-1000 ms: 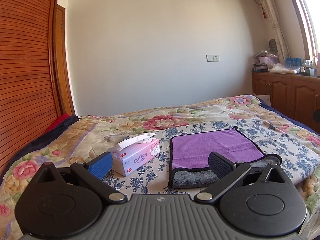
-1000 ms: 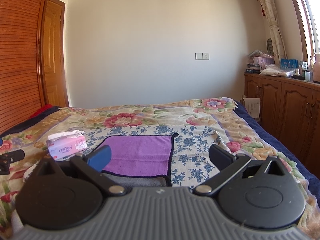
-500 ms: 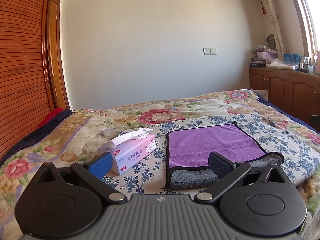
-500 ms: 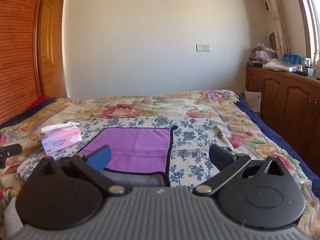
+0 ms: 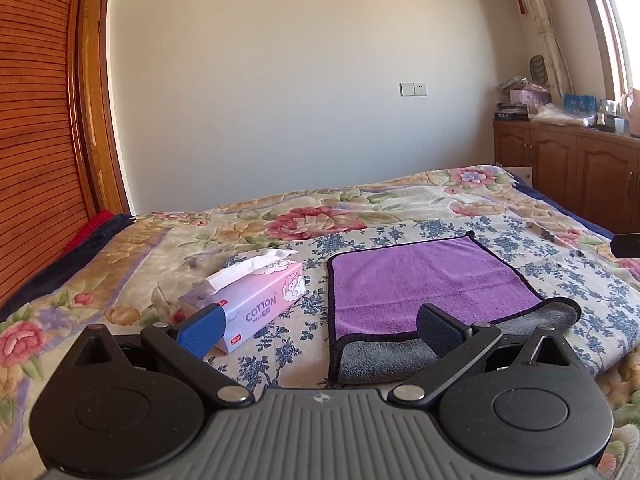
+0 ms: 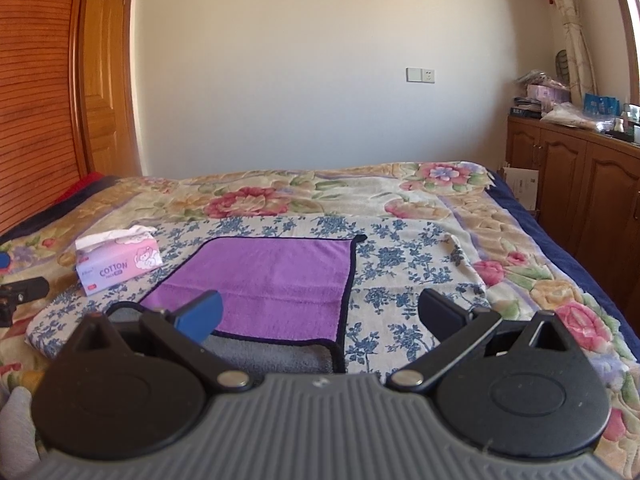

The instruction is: Fold towel

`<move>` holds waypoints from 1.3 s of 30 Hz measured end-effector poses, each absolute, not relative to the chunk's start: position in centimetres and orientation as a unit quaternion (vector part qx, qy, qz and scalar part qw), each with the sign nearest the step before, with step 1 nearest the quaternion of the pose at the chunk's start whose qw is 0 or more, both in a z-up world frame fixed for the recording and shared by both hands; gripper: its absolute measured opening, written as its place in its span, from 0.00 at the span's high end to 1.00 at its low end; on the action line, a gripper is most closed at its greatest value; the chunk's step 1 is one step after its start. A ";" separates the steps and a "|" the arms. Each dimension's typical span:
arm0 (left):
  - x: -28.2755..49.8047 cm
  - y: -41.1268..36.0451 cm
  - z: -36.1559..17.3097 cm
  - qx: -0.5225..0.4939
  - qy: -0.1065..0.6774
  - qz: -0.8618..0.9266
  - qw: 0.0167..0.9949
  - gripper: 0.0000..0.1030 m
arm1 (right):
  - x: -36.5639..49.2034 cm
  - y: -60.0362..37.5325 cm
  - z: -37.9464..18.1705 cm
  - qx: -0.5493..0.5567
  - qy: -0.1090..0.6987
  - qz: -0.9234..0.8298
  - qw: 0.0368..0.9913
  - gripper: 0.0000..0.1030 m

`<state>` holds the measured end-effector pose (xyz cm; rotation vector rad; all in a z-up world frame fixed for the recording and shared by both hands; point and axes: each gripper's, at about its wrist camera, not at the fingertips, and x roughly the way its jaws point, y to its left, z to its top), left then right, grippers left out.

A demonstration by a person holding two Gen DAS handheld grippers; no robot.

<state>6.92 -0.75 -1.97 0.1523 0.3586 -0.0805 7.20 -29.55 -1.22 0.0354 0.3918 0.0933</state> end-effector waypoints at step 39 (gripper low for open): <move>17.9 0.0 -7.1 0.043 0.287 -0.107 0.951 0.34 | 14.3 -28.2 -4.6 -0.001 0.275 0.100 0.956 0.00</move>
